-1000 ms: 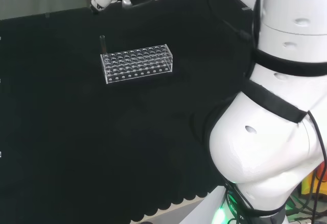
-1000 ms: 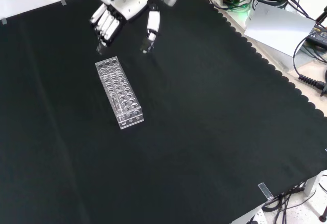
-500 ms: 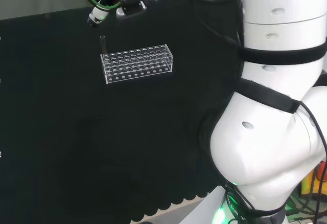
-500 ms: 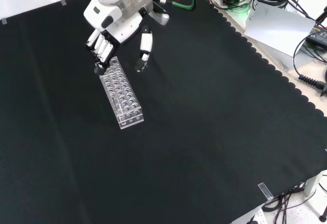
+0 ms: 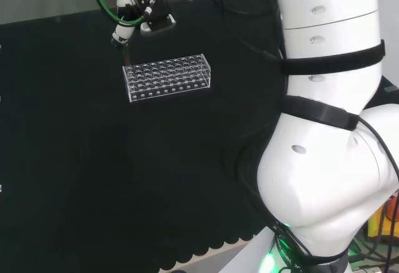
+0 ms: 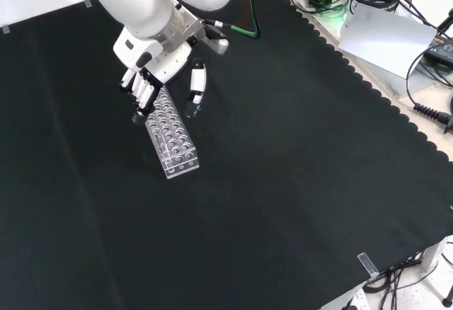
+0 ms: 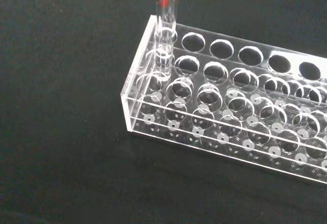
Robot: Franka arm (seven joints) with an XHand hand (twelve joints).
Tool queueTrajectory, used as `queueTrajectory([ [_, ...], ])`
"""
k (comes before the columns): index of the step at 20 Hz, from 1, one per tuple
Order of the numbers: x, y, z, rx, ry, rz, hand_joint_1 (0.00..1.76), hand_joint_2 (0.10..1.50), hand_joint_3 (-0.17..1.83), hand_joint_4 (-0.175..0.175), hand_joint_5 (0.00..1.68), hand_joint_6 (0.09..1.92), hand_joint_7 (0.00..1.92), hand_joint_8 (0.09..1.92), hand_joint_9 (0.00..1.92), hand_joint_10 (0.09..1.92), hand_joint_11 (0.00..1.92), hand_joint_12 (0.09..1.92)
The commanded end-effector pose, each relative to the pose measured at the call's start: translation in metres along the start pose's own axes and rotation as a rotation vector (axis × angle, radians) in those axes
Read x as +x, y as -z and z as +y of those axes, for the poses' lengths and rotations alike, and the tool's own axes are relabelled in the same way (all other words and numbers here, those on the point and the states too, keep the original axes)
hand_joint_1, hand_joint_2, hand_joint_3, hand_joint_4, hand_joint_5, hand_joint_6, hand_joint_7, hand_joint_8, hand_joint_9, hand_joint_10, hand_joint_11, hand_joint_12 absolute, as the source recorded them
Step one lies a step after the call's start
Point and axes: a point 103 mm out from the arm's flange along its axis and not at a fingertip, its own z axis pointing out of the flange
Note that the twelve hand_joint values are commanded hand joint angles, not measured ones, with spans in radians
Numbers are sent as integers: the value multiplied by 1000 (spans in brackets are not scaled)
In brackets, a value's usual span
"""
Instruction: Pick up the test tube.
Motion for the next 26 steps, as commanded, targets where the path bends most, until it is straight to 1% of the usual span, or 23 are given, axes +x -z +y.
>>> queueTrajectory([
  [1,2,-21,16,57,-11,-16,646,891,293,-95,486,94,608,800,589,795,249,1524],
  [7,3,-37,29,96,-10,-30,661,883,300,-96,484,96,626,796,599,784,255,1518],
  [12,4,-47,40,104,-22,-38,672,877,305,-98,483,98,637,798,604,783,257,1515],
  [16,3,-55,47,99,-37,-30,706,859,338,-110,509,129,747,790,655,766,297,1493],
  [19,3,-57,49,83,-43,-20,746,832,391,-117,553,233,855,765,731,719,346,1464],
  [23,5,-56,53,53,-56,13,803,788,466,-129,569,509,971,741,833,660,413,1431],
  [26,9,-52,56,43,-54,17,837,767,501,-135,583,615,1019,736,882,641,446,1419],
])
